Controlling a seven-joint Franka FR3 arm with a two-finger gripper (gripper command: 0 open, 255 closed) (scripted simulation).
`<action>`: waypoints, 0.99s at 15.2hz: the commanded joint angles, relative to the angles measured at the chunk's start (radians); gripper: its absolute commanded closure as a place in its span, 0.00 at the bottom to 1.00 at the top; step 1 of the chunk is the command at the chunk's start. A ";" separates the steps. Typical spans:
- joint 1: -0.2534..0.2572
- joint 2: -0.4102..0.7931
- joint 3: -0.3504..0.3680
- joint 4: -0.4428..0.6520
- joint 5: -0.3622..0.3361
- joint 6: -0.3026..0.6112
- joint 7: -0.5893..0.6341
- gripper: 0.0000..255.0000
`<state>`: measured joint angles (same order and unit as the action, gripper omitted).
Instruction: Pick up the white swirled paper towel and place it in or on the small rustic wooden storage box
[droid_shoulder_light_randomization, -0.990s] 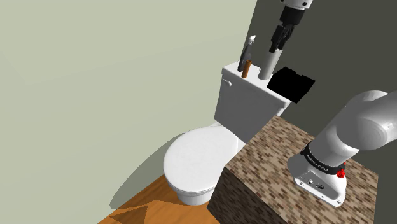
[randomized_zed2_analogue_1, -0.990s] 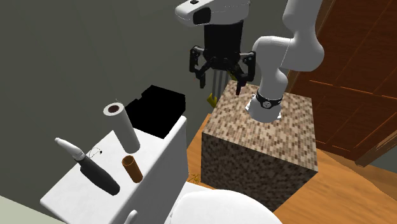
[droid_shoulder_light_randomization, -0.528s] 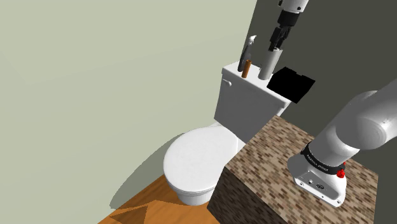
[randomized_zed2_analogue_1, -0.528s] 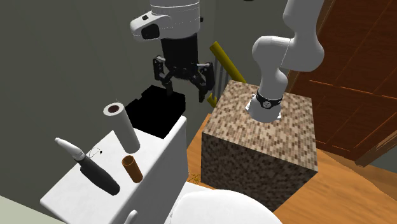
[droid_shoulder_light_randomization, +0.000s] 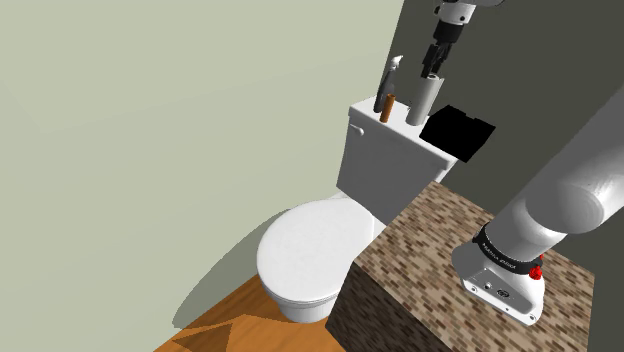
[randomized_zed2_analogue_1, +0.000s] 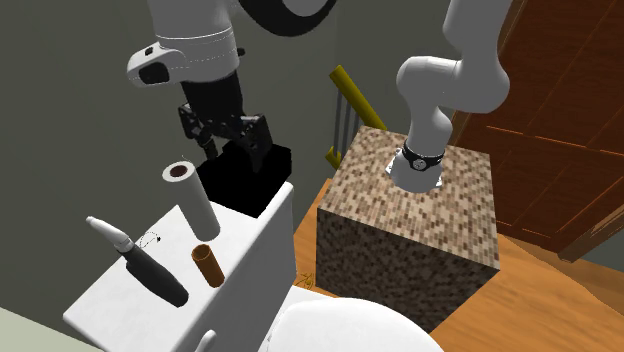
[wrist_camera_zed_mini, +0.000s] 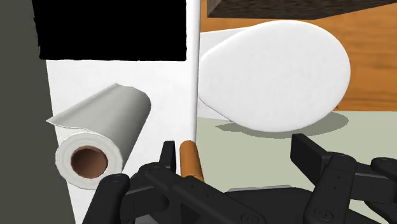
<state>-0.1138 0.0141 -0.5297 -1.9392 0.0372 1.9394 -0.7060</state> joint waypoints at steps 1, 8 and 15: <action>-0.021 0.072 -0.019 0.064 0.037 -0.002 -0.056 0.00; -0.149 0.370 -0.028 0.372 0.189 -0.055 -0.216 0.00; -0.180 0.441 -0.015 0.395 0.223 -0.014 -0.244 0.00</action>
<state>-0.2927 0.4528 -0.5458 -1.5336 0.2580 1.9124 -0.9462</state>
